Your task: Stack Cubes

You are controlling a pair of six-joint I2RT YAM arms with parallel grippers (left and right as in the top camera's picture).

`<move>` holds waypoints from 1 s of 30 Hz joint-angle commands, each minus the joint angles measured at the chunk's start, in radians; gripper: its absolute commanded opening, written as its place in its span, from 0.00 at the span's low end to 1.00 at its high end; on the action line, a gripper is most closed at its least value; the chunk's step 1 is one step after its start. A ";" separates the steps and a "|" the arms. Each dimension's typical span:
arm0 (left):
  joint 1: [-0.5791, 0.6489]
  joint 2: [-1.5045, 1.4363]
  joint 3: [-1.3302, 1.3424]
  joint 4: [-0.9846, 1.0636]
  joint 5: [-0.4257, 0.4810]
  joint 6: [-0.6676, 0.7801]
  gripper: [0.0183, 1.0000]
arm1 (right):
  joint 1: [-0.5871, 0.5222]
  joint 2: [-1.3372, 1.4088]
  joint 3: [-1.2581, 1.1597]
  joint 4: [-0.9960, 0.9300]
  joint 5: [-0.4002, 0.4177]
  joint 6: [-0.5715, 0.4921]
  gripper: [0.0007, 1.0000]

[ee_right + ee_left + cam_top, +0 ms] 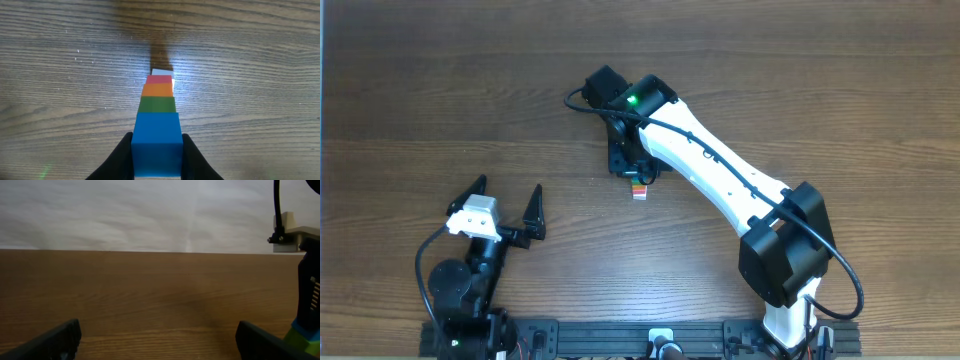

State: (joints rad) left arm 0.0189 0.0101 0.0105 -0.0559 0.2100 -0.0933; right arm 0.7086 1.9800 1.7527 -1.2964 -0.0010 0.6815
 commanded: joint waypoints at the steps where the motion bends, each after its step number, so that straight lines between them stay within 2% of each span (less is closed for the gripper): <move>1: -0.004 -0.006 -0.005 -0.002 0.006 0.011 1.00 | 0.007 -0.009 -0.010 -0.001 -0.006 0.013 0.01; 9: -0.004 -0.006 -0.005 -0.002 0.006 0.011 1.00 | 0.008 -0.009 -0.016 0.002 -0.007 0.014 0.01; 10: -0.004 -0.006 -0.005 -0.002 0.006 0.011 1.00 | 0.008 -0.009 -0.016 0.002 -0.007 0.014 0.03; 12: -0.004 -0.006 -0.005 -0.002 0.006 0.011 1.00 | 0.008 -0.009 -0.016 0.003 -0.007 0.013 0.17; 15: -0.004 -0.006 -0.005 -0.002 0.006 0.011 1.00 | 0.008 -0.009 -0.016 0.003 -0.007 0.013 0.28; 28: -0.004 -0.006 -0.005 -0.001 0.006 0.011 1.00 | 0.010 -0.009 -0.016 0.004 -0.010 0.013 0.40; 30: -0.004 -0.006 -0.005 -0.002 0.006 0.011 1.00 | 0.010 -0.009 -0.016 0.006 -0.010 0.013 0.45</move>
State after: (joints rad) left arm 0.0189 0.0101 0.0105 -0.0559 0.2100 -0.0933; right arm 0.7105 1.9800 1.7462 -1.2957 -0.0059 0.6838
